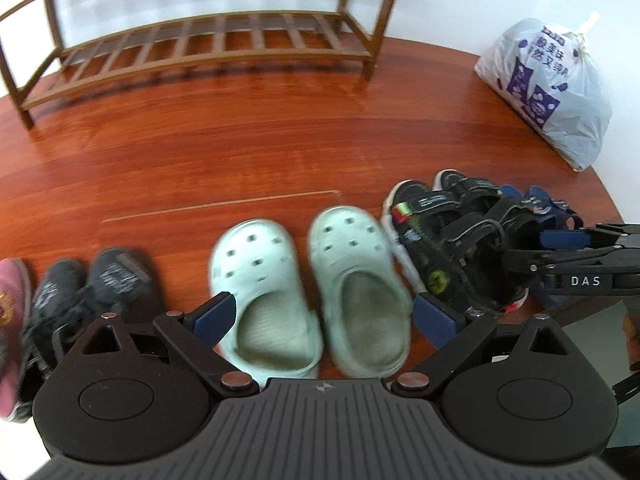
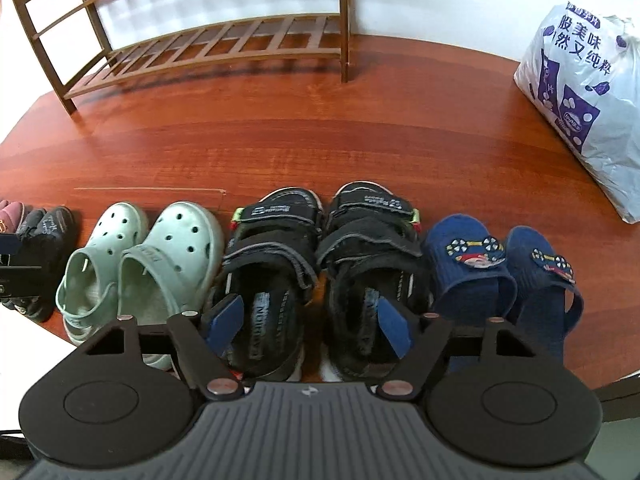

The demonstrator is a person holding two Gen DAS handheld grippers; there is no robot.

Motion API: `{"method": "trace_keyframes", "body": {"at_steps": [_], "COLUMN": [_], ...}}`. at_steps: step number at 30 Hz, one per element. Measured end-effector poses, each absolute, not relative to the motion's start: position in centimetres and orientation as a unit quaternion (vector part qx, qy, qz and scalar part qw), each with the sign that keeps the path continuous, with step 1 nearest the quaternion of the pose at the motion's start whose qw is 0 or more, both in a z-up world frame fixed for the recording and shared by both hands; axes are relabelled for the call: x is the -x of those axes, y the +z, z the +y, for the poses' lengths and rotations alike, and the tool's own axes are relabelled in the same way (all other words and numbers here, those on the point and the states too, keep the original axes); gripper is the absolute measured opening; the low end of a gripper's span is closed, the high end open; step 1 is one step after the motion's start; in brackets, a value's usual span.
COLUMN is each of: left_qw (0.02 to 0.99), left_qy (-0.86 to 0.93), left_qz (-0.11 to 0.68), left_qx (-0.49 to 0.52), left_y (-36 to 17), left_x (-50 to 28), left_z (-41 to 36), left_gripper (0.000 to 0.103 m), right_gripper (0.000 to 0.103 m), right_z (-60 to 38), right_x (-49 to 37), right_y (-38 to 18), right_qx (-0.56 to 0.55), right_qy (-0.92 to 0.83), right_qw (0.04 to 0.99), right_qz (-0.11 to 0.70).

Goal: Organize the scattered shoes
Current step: 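Grasp one black sandal with the right tool while the left tool grasps the other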

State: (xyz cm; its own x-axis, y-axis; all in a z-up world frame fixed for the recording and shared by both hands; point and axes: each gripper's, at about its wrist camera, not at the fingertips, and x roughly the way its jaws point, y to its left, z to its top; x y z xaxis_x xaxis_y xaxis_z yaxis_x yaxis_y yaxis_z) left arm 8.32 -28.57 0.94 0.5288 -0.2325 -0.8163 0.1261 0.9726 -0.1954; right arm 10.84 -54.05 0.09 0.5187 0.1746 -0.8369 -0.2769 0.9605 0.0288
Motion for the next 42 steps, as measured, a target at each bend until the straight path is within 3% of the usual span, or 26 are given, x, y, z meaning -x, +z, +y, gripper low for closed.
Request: {"method": "trace_keyframes", "body": {"at_steps": [7, 14, 19, 21, 28, 30, 32, 34, 35, 38, 42], "left_qw": [0.868, 0.860, 0.852, 0.850, 0.858, 0.863, 0.868, 0.872, 0.876, 0.882, 0.888], "left_qy": [-0.144, -0.180, -0.201, -0.203, -0.216, -0.213, -0.213, -0.211, -0.218, -0.218, -0.216], "left_qz": [0.473, 0.476, 0.484, 0.486, 0.465, 0.457, 0.447, 0.439, 0.428, 0.415, 0.405], "left_qx": [0.038, 0.016, -0.004, -0.012, -0.039, -0.043, -0.047, -0.052, -0.049, -0.050, -0.035], "left_y": [0.2, -0.9, -2.2, -2.8, -4.4, -4.9, -4.9, -4.9, -4.7, -4.1, -3.5], "left_x": [-10.7, -13.1, -14.9, -15.5, -16.1, -16.1, -16.1, -16.0, -15.8, -15.6, -15.9], "left_z": [-33.0, -36.8, -38.7, -39.2, -40.7, -41.1, -41.2, -41.3, -41.2, -41.3, -41.4], "left_gripper": [0.094, 0.081, 0.072, 0.064, 0.057, 0.053, 0.048, 0.042, 0.026, 0.025, 0.023], "right_gripper": [0.076, 0.062, 0.058, 0.056, 0.053, 0.049, 0.035, 0.032, 0.028, 0.020, 0.018], "right_z": [-56.8, -58.9, -59.3, -59.1, -57.7, -57.4, -57.3, -57.2, -57.3, -57.6, -57.9], "right_x": [-12.1, -13.0, -13.9, -14.3, -14.9, -15.2, -15.5, -15.6, -15.6, -15.7, -15.9], "right_y": [0.1, -1.1, -2.0, -2.3, -3.5, -4.0, -4.5, -4.5, -4.4, -4.2, -3.7], "right_qx": [0.062, 0.072, 0.091, 0.102, 0.154, 0.165, 0.165, 0.165, 0.163, 0.154, 0.138], "right_qy": [0.121, 0.111, 0.120, 0.130, 0.175, 0.179, 0.185, 0.182, 0.183, 0.184, 0.187], "right_qw": [0.870, 0.866, 0.866, 0.868, 0.867, 0.866, 0.866, 0.869, 0.870, 0.874, 0.879], "right_qz": [0.475, 0.482, 0.476, 0.469, 0.440, 0.437, 0.434, 0.430, 0.428, 0.423, 0.417]}}
